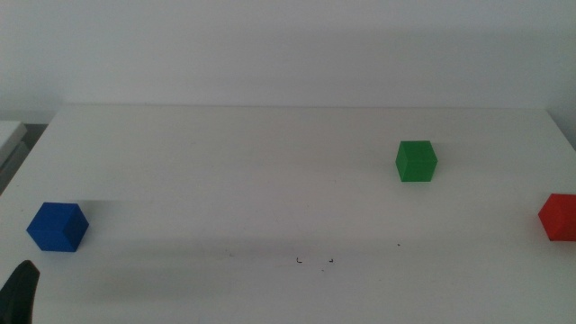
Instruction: Stack red cubes first, then green, then blue cubes in a specific spot.
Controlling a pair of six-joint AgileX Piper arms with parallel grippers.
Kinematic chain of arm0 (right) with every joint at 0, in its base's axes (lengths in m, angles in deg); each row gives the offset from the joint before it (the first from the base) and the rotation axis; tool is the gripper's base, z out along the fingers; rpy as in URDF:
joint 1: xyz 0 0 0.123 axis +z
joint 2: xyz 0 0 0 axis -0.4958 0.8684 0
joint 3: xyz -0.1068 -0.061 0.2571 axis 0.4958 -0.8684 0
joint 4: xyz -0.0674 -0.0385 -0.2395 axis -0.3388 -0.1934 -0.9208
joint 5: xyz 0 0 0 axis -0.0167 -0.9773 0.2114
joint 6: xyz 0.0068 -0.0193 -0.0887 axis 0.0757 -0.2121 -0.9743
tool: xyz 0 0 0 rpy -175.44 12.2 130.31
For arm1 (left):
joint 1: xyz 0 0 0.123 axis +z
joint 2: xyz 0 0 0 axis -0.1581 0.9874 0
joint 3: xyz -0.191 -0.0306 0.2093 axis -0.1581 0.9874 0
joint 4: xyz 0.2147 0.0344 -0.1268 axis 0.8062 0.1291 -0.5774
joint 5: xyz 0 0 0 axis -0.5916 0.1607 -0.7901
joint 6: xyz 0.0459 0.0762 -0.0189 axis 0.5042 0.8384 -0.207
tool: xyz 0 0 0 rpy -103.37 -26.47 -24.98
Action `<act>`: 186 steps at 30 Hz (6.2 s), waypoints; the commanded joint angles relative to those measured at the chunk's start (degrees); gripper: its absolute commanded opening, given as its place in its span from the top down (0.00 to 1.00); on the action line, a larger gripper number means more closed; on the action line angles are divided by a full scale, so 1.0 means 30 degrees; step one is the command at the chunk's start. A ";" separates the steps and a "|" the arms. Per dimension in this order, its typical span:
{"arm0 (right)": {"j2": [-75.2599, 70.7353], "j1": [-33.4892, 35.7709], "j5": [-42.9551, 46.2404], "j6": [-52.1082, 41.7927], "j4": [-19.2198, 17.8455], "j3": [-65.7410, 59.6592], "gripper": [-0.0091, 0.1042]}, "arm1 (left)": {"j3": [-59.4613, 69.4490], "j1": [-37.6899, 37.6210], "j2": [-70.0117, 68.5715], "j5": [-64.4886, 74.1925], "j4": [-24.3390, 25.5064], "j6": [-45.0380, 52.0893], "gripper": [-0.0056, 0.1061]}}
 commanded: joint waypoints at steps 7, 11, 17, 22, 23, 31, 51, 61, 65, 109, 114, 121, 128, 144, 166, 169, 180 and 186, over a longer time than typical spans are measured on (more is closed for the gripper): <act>0.4130 -0.0098 -0.3949 0.0391 -0.2885 0.5360 0.10 | 0.0012 -0.0056 -0.0058 -0.0175 0.0000 0.0013 0.11; 0.6894 -0.0098 -0.5754 -0.0209 -0.2942 0.8300 0.10 | 0.0012 -0.0056 -0.0058 -0.0175 0.0000 0.0013 0.11; 1.0501 -0.0098 -0.6195 -0.1577 -0.2866 1.1827 0.10 | 0.0012 -0.0056 -0.0058 -0.0175 0.0000 0.0013 0.11; 1.3111 -0.0647 -0.6195 -0.2369 -0.2781 1.3819 0.14 | 0.0012 -0.0056 -0.0058 -0.0175 0.0000 0.0013 0.11; 1.3628 -0.0964 -0.6195 -0.2618 -0.2559 1.4095 0.15 | 0.0012 -0.0056 -0.0058 -0.0175 0.0000 0.0013 0.11; 1.7160 -0.4501 -0.6195 -0.4726 -0.1366 1.4679 0.17 | 0.0012 -0.0056 -0.0058 -0.0209 0.0000 0.0013 0.11; 2.3834 -0.5227 -0.2662 -0.6992 -0.1797 1.4679 0.18 | 0.0012 -0.0056 -0.0058 -0.0170 0.0000 0.0013 0.11; 2.5107 -0.5227 -0.1830 -0.7320 -0.1295 1.4679 0.19 | 0.0012 -0.0056 -0.0058 -0.0170 0.0000 0.0013 0.11; 2.5448 -0.5227 -0.1698 -0.7320 -0.1079 1.4679 0.19 | 0.0012 -0.0056 -0.0058 -0.0202 0.0000 0.0013 0.11; 2.6283 -0.2864 -0.2031 -0.5145 -0.2265 1.4871 0.85 | 0.0012 -0.0056 -0.0058 -0.0202 0.0000 0.0013 0.11; 2.5617 0.0297 -0.4608 -0.1049 -0.3078 1.6321 0.85 | 0.0012 -0.0056 -0.0058 -0.0202 0.0000 0.0013 0.11; 2.5654 0.5316 -0.5072 0.3380 -0.3004 1.7544 0.85 | 0.0012 -0.0056 -0.0058 -0.0202 0.0000 0.0013 0.11; 2.6579 0.9088 -0.4987 0.6987 -0.2815 1.8904 0.85 | 0.0012 -0.0056 -0.0058 -0.0202 0.0000 0.0013 0.11; 2.7899 1.2547 -0.4166 0.9868 -0.1660 2.0070 0.85 | 0.0012 -0.0056 -0.0058 -0.0202 0.0000 0.0013 0.11; 2.9621 1.4010 -0.3417 1.2025 -0.3747 2.0070 0.85 | 0.0012 -0.0056 -0.0058 -0.0202 0.0000 0.0013 0.11; 2.9840 1.4010 -0.3388 1.2025 -0.3747 2.0070 0.85 | 0.0012 -0.0056 -0.0058 -0.0202 0.0000 0.0013 0.11; 2.9972 1.4010 -0.2936 1.2025 -0.3747 2.0070 0.85 | 0.0012 -0.0056 -0.0058 -0.0202 0.0000 0.0013 0.11; 2.9972 1.4010 -0.3008 1.1433 -0.3744 2.0070 0.48 | 0.0012 -0.0056 -0.0058 -0.0202 0.0000 0.0013 0.11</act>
